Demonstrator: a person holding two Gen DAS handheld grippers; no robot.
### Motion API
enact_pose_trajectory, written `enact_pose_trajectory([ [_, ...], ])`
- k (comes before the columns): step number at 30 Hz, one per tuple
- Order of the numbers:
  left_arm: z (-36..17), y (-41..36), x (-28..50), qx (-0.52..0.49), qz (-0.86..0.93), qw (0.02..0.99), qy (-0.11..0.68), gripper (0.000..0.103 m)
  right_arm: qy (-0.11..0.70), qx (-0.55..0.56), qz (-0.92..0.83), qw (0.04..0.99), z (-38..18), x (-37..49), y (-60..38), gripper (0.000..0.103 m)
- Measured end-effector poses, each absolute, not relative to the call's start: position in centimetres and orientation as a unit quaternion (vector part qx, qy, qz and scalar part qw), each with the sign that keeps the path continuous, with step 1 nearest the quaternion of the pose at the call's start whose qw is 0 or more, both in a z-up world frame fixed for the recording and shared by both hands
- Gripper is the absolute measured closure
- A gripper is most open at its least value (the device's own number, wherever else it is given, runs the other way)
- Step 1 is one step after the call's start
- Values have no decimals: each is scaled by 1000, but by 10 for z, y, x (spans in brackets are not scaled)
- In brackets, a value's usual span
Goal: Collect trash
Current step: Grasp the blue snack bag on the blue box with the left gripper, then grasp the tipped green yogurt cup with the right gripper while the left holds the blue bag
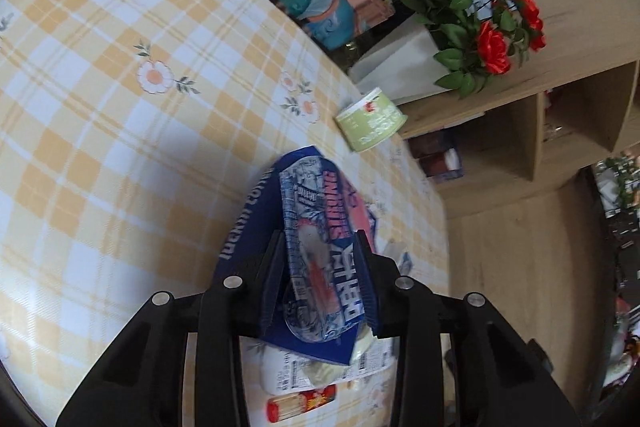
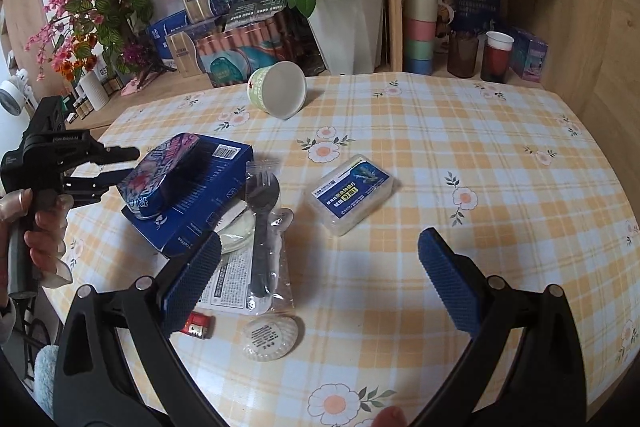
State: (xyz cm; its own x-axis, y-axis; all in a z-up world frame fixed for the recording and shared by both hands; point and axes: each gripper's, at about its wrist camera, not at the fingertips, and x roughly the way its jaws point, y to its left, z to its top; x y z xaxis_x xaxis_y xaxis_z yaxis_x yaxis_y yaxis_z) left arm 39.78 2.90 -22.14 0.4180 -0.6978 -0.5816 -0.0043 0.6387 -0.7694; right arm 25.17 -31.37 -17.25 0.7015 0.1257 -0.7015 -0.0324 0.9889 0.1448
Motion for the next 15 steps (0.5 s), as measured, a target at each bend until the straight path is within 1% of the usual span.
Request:
enact_pose_trajectory([
  [5,-237,17,405,-370,-260,738,501,70,388,56,48,919,-174,259,-315,6],
  [7,-241,8,408,-358,-272,735,508,70,390,55,51,918,-173,263,-315,6],
  [8,-240,6,408,-353,-274,738,505,73,391,54,53,917,-172,267,-315,6],
  [9,-241,3,408,-347,-272,741,506,89,392,53,55,917,-171,270,-315,6],
  [12,-239,6,405,-364,-275,740,495,95,395,52,65,915,-165,282,-315,6],
  [15,-222,8,401,-348,-290,758,470,100,392,32,83,916,-155,301,-310,6],
])
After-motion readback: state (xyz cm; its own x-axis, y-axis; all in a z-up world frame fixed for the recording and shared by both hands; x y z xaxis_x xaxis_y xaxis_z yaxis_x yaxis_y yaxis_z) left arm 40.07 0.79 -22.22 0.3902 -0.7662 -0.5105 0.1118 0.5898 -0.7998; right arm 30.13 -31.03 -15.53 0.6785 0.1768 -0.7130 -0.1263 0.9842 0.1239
